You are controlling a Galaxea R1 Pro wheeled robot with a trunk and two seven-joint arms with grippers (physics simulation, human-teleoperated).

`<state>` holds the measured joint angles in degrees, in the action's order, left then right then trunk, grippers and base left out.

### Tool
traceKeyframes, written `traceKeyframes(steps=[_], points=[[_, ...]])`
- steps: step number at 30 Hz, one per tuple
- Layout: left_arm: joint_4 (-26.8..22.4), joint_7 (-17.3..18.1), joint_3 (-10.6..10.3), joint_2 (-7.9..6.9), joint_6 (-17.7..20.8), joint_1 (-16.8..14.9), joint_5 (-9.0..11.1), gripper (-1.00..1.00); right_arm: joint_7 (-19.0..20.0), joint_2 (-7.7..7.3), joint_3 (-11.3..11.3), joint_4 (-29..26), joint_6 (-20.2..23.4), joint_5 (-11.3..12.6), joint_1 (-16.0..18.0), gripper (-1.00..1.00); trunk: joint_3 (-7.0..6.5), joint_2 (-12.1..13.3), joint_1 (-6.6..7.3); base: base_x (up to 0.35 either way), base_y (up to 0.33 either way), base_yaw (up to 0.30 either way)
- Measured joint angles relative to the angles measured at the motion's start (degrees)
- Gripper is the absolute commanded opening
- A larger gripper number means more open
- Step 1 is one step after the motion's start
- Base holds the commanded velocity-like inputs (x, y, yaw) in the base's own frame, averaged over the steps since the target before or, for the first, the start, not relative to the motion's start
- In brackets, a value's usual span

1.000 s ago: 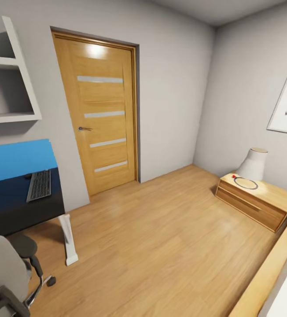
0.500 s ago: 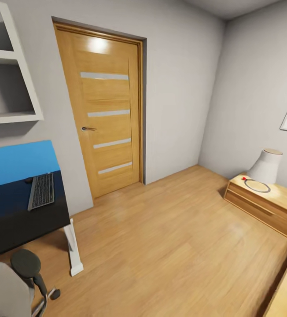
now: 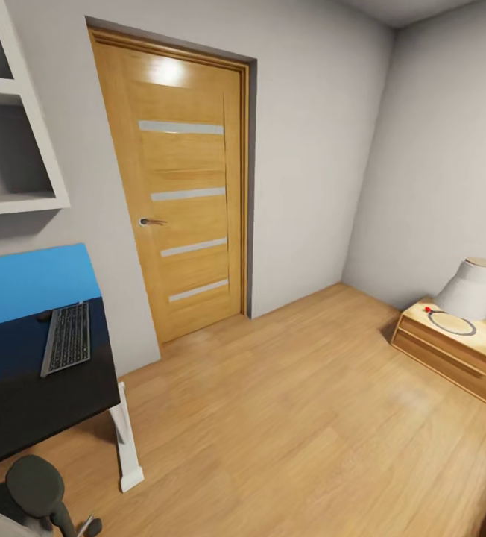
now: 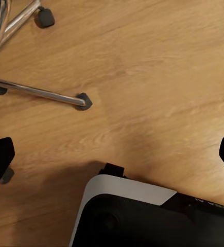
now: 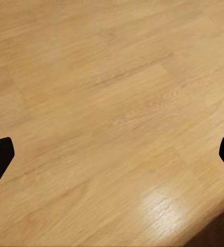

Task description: In the bedroom, organize the workspace by keeping the computer under the desk, ensuring the monitor is on the desk, placing the keyboard on the desk next to the monitor, placing the mouse on the desk next to the keyboard, moving the folder from the swivel chair onto the desk next to the mouse, stacking the notebook on top of the folder with the pen on top of the notebook, and positioning the swivel chair next to the desk.

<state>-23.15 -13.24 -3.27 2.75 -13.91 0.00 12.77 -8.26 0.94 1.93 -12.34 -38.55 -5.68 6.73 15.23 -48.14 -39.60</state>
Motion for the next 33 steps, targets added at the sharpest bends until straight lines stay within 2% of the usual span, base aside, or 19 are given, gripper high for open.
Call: traceKeyframes(steps=[5,12,26,33], points=[[0.0,0.0,0.0,0.0,0.0,0.0,0.0,1.0,0.0,-0.05,0.0,0.0,-0.2,0.0,0.0,1.0,0.0,0.0,-0.01,0.037,0.008,-0.069],[0.0,0.0,-0.1,0.0,-0.1,0.0,0.0,1.0,-0.1,-0.04,0.0,0.0,-0.5,0.0,0.0,1.0,0.0,0.0,0.0,0.057,0.001,-0.235],[0.0,0.0,-0.1,0.0,-0.1,0.0,0.0,1.0,-0.1,0.25,0.0,0.1,-0.5,0.2,0.0,1.0,0.12,0.0,0.02,0.302,0.0,-0.259],[0.0,0.0,-0.1,0.0,-0.1,0.0,0.0,1.0,-0.1,0.36,0.0,0.1,-0.5,0.1,0.0,1.0,0.21,0.0,0.02,0.33,0.0,-0.073]])
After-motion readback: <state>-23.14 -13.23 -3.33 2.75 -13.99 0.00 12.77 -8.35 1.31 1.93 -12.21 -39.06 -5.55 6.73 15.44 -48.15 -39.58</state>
